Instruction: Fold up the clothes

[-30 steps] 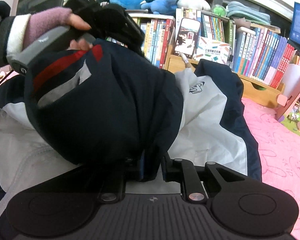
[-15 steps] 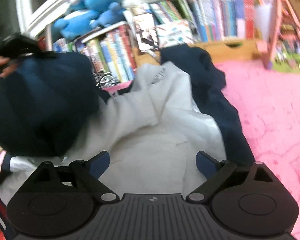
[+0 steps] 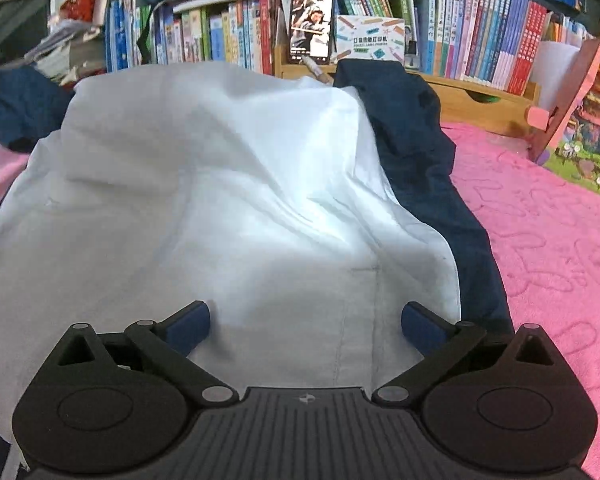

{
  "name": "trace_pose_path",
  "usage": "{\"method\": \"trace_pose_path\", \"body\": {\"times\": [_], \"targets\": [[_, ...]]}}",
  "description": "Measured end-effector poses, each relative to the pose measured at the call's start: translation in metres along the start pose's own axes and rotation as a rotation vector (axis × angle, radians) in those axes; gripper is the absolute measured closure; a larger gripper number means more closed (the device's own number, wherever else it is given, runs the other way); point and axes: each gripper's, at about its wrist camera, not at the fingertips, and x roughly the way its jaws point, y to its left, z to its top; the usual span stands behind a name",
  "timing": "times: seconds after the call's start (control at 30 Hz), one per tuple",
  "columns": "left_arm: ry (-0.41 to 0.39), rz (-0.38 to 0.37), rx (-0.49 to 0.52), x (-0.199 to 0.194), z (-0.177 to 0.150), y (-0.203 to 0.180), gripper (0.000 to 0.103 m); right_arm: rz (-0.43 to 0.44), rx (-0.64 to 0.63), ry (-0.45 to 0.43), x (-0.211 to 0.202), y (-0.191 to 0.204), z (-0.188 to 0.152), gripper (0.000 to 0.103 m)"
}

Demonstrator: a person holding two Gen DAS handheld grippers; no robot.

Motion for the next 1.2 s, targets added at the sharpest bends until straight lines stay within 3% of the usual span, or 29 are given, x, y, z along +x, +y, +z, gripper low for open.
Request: {"method": "trace_pose_path", "body": {"times": [0.13,0.27,0.37,0.43,0.5,0.57,0.6,0.67,0.7,0.77,0.87,0.97,1.0,1.03,1.13,1.2], "targets": [[0.082,0.025,-0.03,0.041,-0.041,0.012,0.1,-0.008,0.0,0.004,-0.001,0.001,0.001,0.0],[0.124,-0.001,-0.183,0.059,-0.06,0.036,0.1,-0.015,0.003,0.007,0.001,0.001,0.003,0.0],[0.071,-0.1,-0.394,0.053,-0.064,0.054,0.1,-0.017,0.005,0.009,0.002,0.0,0.004,0.0],[0.014,-0.177,-0.474,0.042,-0.06,0.063,0.1,-0.019,0.008,0.014,0.002,0.0,0.005,0.0],[-0.047,-0.241,-0.481,0.029,-0.05,0.068,0.1,-0.031,0.035,0.064,0.0,0.005,0.016,0.006],[-0.079,-0.232,-0.415,0.018,-0.037,0.067,0.094,0.056,0.025,0.028,-0.014,0.015,0.038,0.011],[-0.023,-0.193,-0.373,0.022,-0.034,0.063,0.092,0.088,-0.015,-0.022,-0.022,0.025,0.051,0.009],[0.136,-0.121,-0.299,0.033,-0.034,0.057,0.072,0.141,-0.098,-0.106,-0.033,0.046,0.073,0.003],[0.206,-0.111,-0.284,0.038,-0.038,0.055,0.067,0.163,-0.141,-0.14,-0.036,0.056,0.082,0.002],[0.248,-0.157,-0.326,0.037,-0.05,0.056,0.058,0.189,-0.189,-0.143,-0.03,0.073,0.086,0.002],[0.272,-0.241,-0.507,0.026,-0.062,0.072,0.047,0.211,-0.183,-0.077,-0.008,0.082,0.073,0.002],[0.299,-0.336,-0.781,0.017,-0.068,0.099,0.045,0.212,-0.151,0.001,0.011,0.082,0.055,0.002],[0.297,-0.346,-0.814,0.012,-0.066,0.102,0.045,0.2,-0.141,0.023,0.016,0.081,0.049,0.002],[0.29,-0.34,-0.781,0.006,-0.059,0.097,0.045,0.191,-0.129,0.037,0.02,0.08,0.045,0.002],[0.262,-0.256,-0.486,-0.008,-0.031,0.054,0.038,0.201,-0.09,0.043,0.022,0.074,0.043,0.002],[0.28,-0.239,-0.354,-0.006,-0.018,0.019,0.032,0.2,-0.095,0.053,0.022,0.075,0.043,0.0]]}}
